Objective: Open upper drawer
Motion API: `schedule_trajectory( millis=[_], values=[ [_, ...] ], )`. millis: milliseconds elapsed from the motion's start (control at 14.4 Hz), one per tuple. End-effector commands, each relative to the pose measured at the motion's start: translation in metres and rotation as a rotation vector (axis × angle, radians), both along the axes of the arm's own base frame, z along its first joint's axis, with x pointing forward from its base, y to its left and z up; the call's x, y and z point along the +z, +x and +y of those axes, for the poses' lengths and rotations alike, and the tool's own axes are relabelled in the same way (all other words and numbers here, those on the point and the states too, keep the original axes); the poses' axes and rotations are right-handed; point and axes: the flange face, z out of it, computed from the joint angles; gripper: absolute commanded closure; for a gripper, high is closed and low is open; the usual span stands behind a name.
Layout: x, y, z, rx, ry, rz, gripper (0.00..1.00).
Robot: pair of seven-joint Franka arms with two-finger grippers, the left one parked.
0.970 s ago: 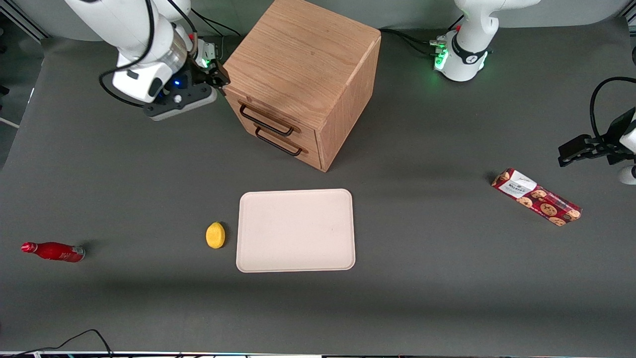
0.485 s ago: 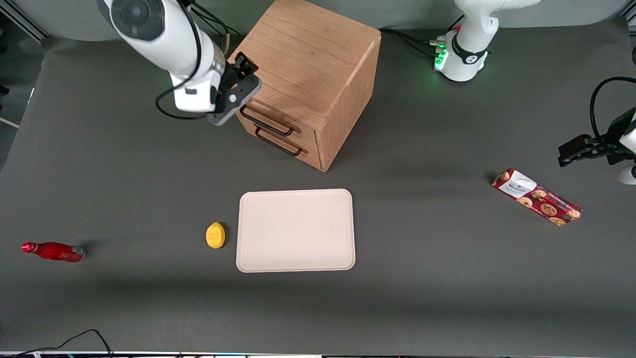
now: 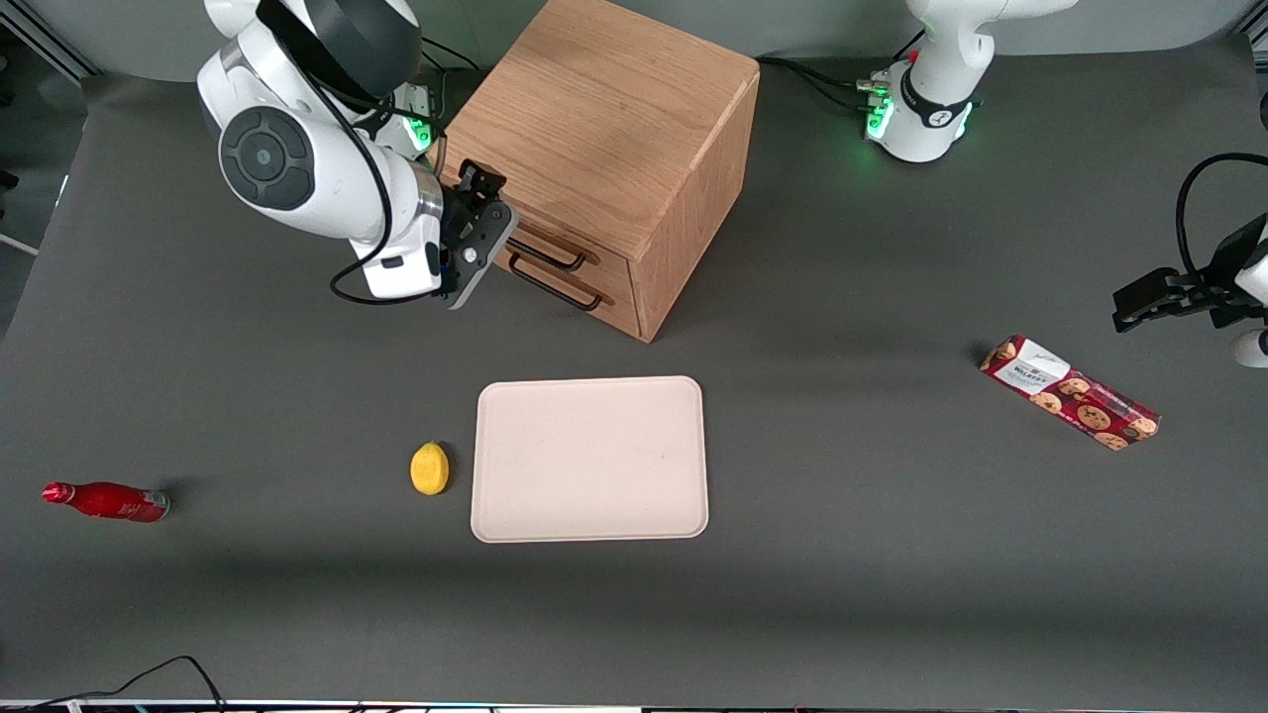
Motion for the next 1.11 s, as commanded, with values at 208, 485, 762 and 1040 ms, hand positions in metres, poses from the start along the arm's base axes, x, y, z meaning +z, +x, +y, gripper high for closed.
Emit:
schedule_trajectory(
  millis=[208, 485, 762, 1040],
  values=[
    [-0.051, -0.006, 0.006, -0.055, 0.050, -0.020, 0.00],
    [-0.085, -0.017, 0.006, -0.070, 0.040, -0.034, 0.00],
    [-0.098, -0.021, 0.005, -0.083, 0.035, -0.038, 0.00],
    [-0.109, -0.022, 0.005, -0.092, 0.037, -0.041, 0.00]
  ],
)
